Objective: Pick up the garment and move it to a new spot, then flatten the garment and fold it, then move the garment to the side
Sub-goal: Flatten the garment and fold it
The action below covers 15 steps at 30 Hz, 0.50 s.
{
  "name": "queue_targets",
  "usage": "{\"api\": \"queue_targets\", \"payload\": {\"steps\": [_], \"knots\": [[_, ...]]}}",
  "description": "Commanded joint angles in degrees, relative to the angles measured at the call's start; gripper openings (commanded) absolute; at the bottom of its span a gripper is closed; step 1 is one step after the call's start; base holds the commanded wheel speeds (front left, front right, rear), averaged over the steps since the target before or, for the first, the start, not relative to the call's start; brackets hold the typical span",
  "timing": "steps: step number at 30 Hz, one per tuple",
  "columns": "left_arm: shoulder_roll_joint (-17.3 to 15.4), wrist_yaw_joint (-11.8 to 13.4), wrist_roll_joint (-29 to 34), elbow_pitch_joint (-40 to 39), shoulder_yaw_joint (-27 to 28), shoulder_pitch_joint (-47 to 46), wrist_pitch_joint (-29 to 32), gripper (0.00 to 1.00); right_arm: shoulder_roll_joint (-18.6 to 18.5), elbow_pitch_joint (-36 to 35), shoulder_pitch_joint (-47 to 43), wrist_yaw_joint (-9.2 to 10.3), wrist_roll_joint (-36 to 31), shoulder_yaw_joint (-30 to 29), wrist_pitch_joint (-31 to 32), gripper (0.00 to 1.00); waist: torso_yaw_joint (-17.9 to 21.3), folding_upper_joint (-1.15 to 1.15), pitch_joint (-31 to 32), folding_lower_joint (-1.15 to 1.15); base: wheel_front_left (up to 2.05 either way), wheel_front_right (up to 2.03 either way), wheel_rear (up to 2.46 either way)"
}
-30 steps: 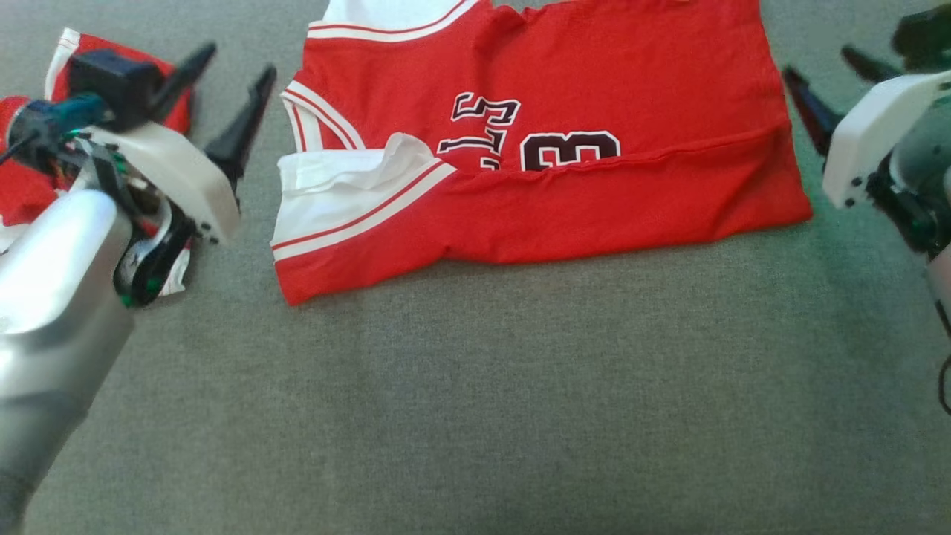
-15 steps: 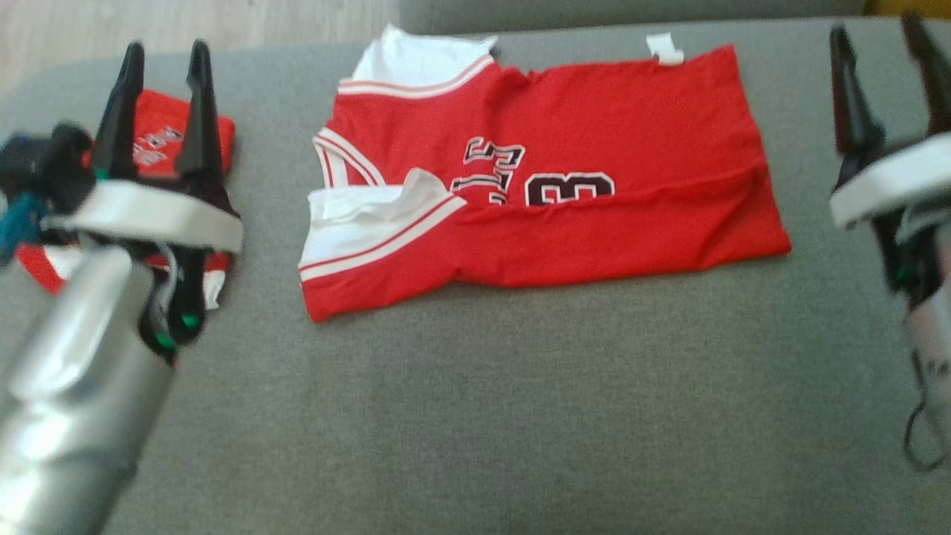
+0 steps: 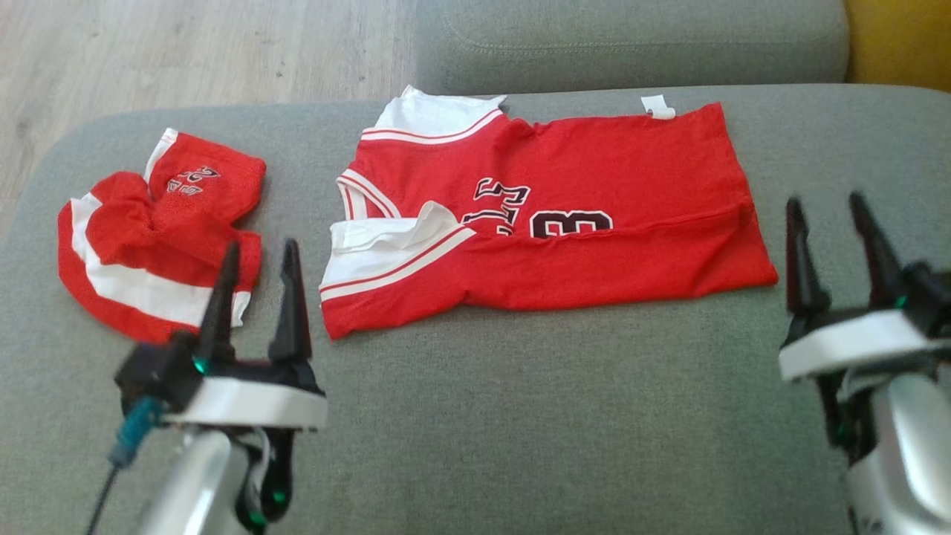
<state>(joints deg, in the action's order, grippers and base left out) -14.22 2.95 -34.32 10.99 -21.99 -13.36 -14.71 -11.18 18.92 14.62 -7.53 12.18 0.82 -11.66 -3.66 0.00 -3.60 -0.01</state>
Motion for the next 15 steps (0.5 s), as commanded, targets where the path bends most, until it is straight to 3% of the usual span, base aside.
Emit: {"api": "queue_targets", "payload": {"steps": [1, 6, 15], "knots": [[0.69, -0.56, 1.76, -1.49, 3.45, -0.73, -0.29, 1.0, 1.26, -2.67, -1.27, 0.04, -0.95, 0.19, 0.12, 1.0, 0.03, 0.0, 0.49, 0.01, 0.0, 0.0, 0.0], [4.7, -1.83, 6.25, -1.16, 7.1, 4.17, -0.29, 1.0, 4.2, -4.01, -6.12, 0.04, -2.62, -0.97, -0.36, 1.0, 0.34, 0.0, 1.51, 0.01, 0.0, 0.0, 0.0], [8.04, -5.36, 11.34, 0.58, 11.51, 6.92, -0.29, 1.0, 6.1, -5.22, -7.45, 0.04, -3.61, -1.25, -0.6, 1.0, 0.9, 0.0, 1.85, 0.01, 0.0, 0.0, 0.0]]}}
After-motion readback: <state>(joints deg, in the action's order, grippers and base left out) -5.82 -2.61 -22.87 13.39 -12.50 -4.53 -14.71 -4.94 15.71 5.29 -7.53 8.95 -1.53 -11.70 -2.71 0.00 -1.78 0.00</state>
